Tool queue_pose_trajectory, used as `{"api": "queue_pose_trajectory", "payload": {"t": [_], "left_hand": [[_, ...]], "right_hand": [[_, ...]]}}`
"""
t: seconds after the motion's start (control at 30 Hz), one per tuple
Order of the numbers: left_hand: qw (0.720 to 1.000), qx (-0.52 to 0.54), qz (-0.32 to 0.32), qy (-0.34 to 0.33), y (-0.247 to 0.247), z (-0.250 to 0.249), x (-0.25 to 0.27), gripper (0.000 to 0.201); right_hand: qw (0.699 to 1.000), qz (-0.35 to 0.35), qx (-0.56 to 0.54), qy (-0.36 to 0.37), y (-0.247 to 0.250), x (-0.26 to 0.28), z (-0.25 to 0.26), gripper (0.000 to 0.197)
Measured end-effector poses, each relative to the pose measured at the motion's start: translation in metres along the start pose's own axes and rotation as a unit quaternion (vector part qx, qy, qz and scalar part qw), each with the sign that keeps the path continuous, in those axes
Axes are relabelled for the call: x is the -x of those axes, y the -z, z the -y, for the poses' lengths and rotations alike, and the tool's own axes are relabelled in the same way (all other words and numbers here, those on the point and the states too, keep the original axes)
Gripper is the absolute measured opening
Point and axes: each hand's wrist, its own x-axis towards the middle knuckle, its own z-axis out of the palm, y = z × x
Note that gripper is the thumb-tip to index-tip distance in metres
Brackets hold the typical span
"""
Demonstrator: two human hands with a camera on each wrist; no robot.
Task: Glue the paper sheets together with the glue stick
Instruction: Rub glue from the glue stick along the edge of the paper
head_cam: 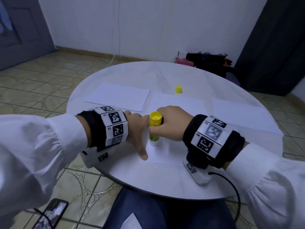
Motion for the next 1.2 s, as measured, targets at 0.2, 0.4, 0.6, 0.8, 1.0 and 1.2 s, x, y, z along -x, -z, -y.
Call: {"api": "queue_pose_trajectory", "payload": {"t": [0.2, 0.4, 0.6, 0.8, 1.0, 1.2], "left_hand": [[1.0, -0.002, 0.011, -0.016, 0.01, -0.008, 0.01, 0.103], [0.999, -0.016, 0.007, 0.028, 0.015, -0.014, 0.01, 0.126], [0.998, -0.047, 0.029, 0.022, 0.023, -0.02, 0.009, 0.124], [0.997, -0.067, 0.045, 0.008, 0.026, -0.026, 0.008, 0.118], [0.994, -0.088, 0.066, -0.02, 0.025, -0.024, 0.001, 0.115], [0.993, -0.092, 0.078, -0.022, 0.024, -0.022, -0.003, 0.116]], "right_hand": [[0.998, 0.023, -0.002, 0.051, -0.004, 0.028, 0.005, 0.032], [1.0, 0.016, -0.013, 0.01, 0.003, 0.046, -0.016, 0.016], [0.997, -0.003, -0.027, -0.077, 0.022, 0.078, -0.06, 0.022], [0.991, -0.006, -0.036, -0.126, 0.039, 0.1, -0.094, 0.02], [0.977, -0.07, -0.035, -0.199, 0.057, 0.062, -0.131, 0.03], [0.959, -0.114, -0.052, -0.252, 0.055, 0.032, -0.14, 0.026]]}}
